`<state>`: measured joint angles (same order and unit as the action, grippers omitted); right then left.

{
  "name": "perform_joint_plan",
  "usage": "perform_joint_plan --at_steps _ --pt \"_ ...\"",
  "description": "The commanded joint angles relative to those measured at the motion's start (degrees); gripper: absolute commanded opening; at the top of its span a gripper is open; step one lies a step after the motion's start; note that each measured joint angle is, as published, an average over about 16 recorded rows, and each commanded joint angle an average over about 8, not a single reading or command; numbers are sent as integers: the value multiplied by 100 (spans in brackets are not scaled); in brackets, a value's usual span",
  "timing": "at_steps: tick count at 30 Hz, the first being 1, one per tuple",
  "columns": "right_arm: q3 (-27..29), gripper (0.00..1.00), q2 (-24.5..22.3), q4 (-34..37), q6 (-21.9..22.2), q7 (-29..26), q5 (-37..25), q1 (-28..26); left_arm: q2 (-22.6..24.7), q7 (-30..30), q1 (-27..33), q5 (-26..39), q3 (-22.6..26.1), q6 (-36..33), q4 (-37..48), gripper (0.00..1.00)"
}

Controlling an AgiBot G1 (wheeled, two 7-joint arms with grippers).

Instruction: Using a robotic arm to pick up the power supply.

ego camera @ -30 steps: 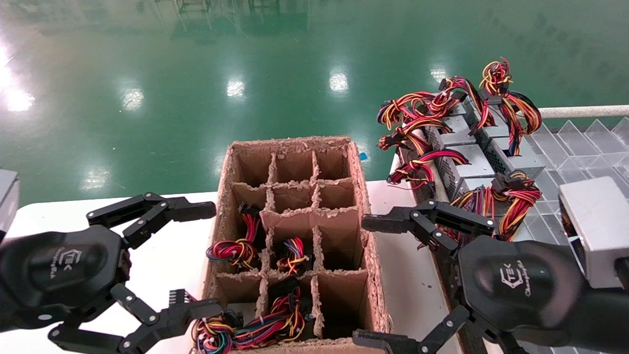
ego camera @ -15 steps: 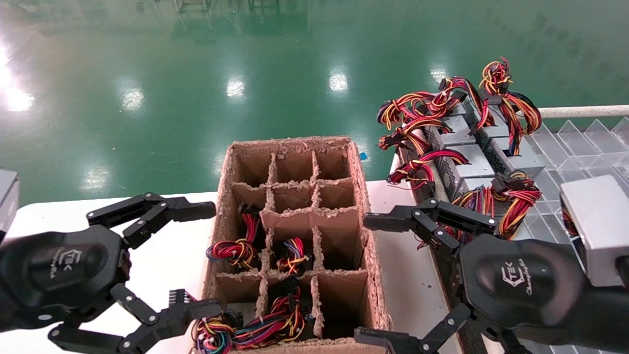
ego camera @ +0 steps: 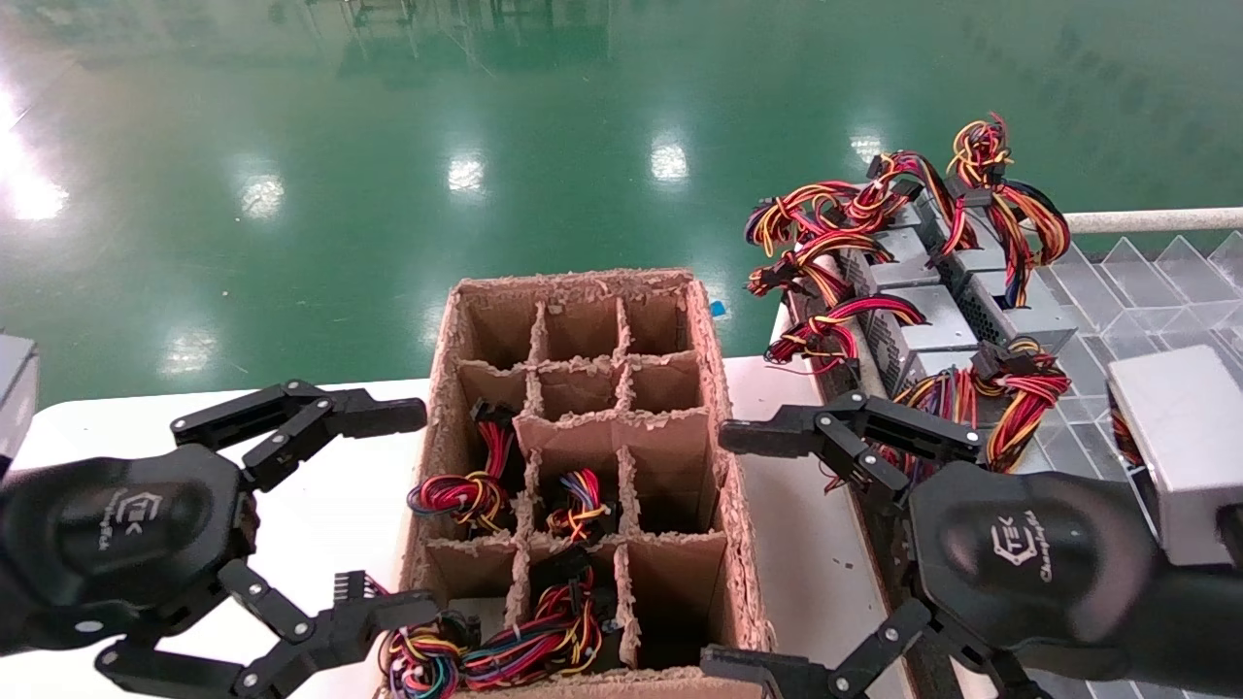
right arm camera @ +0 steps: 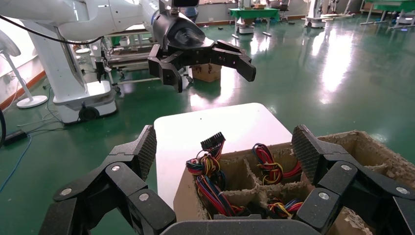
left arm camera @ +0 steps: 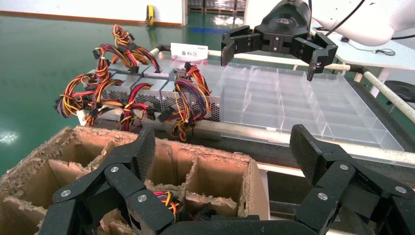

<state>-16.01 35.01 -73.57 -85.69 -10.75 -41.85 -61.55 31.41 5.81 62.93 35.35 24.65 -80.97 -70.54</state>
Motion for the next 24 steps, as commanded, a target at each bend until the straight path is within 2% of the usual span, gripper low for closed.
perform_joint_plan --at_steps 1,24 --pt "-1 100 -1 0 1 1 0 -1 0 0 0 0 0 0 0 100" --pt "-2 100 -6 0 6 3 0 -2 0 0 0 0 0 0 0 100"
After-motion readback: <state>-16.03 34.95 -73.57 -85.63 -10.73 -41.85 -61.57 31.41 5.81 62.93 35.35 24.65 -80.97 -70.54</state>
